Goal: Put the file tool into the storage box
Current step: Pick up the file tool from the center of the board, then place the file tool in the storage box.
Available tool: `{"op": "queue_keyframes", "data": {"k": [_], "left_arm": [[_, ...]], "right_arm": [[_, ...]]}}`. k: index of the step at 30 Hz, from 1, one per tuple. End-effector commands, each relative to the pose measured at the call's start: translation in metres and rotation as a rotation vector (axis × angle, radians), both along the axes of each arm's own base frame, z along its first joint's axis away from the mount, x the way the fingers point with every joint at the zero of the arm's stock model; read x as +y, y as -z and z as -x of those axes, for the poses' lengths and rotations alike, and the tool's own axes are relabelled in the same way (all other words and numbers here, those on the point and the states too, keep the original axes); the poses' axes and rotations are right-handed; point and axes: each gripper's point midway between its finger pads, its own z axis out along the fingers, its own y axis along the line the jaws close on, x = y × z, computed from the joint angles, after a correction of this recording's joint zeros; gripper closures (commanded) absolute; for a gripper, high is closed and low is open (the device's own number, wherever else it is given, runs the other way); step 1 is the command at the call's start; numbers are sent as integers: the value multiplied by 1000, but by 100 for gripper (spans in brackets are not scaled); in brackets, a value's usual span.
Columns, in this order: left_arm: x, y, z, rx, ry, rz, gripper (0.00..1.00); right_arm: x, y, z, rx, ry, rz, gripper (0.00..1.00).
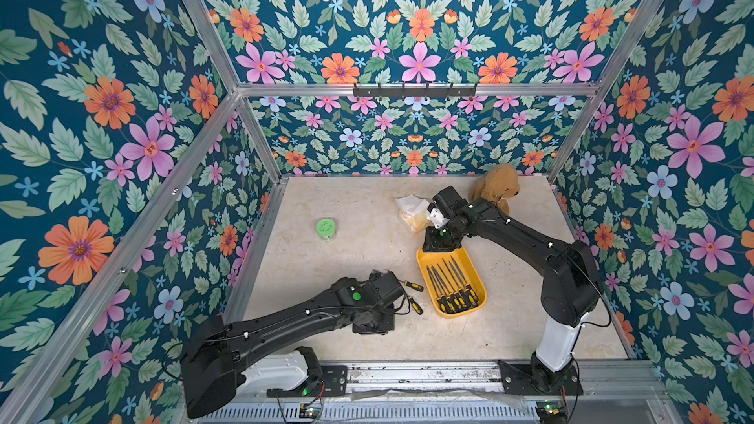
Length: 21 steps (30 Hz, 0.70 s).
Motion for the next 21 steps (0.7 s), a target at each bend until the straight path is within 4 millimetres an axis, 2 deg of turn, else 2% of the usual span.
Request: {"op": "queue_keyframes", "data": {"k": [1, 4, 7, 13, 21], "left_arm": [[-10, -12, 3, -6, 43, 101, 100], [-30, -29, -4, -55, 44, 234, 100], [-53, -44, -10, -92, 52, 369, 100], [-60, -32, -11, -66, 66, 335, 100], [-55, -29, -13, -77, 48, 320, 100]], "right_arm": [[35, -28, 12, 61, -30, -239, 65], [55, -39, 26, 112, -52, -379, 63], [67, -41, 37, 146, -67, -434, 62], [77, -26, 55, 193, -92, -420, 61], [67, -2, 63, 213, -70, -328, 64]]}}
